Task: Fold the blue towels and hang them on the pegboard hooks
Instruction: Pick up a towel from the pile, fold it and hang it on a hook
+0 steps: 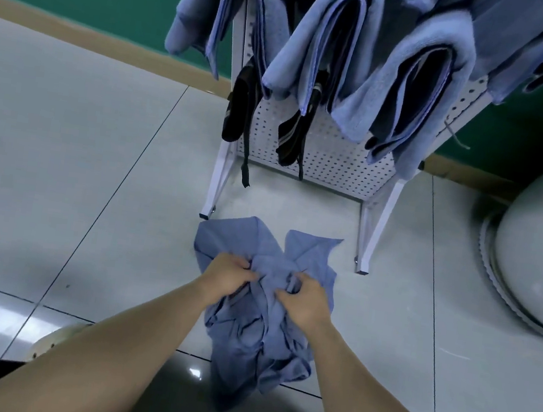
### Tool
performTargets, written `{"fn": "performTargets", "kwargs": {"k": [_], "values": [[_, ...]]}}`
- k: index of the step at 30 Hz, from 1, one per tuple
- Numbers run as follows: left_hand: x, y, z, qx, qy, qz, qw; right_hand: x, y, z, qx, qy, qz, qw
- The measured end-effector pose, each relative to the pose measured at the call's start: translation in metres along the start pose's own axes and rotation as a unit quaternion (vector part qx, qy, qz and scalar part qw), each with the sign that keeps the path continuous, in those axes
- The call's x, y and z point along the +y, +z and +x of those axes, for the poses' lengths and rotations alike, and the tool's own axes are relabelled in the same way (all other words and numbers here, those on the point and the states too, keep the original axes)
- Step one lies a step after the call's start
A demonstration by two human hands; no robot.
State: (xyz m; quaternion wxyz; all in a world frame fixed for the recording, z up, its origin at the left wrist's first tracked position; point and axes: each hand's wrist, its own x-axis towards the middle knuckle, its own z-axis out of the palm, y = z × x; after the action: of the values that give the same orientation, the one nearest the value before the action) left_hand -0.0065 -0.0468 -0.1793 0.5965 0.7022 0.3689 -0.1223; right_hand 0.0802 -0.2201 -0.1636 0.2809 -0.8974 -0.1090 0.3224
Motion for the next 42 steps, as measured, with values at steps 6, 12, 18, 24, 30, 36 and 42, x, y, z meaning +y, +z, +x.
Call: {"fn": "performTargets", "kwargs": {"k": [6, 12, 18, 24, 30, 36, 42], "values": [[0.047, -0.006, -0.012, -0.032, -0.033, -0.098, 0.994, -0.032, -0.024, -0.003, 0.004, -0.028, 0.081, 0.996], [0.144, -0.040, -0.052, 0.044, 0.125, -0.077, 0.988, -0.104, -0.085, -0.035, 0.038, -0.092, 0.205, 0.974], [0.224, -0.084, -0.124, -0.004, 0.271, -0.034, 0.962, -0.181, -0.153, -0.096, 0.062, -0.203, 0.244, 0.946], [0.288, -0.118, -0.197, -0.074, 0.343, -0.024, 0.936, -0.247, -0.224, -0.168, 0.151, -0.313, 0.207, 0.914], [0.317, -0.115, -0.252, 0.033, 0.403, 0.052, 0.913, -0.284, -0.267, -0.227, 0.194, -0.397, 0.198, 0.875], [0.317, -0.134, -0.290, 0.159, 0.454, 0.140, 0.866, -0.272, -0.275, -0.245, 0.176, -0.409, 0.235, 0.864], [0.289, -0.140, -0.296, -0.003, 0.406, 0.048, 0.913, -0.242, -0.253, -0.242, 0.132, -0.364, 0.205, 0.899]]}}
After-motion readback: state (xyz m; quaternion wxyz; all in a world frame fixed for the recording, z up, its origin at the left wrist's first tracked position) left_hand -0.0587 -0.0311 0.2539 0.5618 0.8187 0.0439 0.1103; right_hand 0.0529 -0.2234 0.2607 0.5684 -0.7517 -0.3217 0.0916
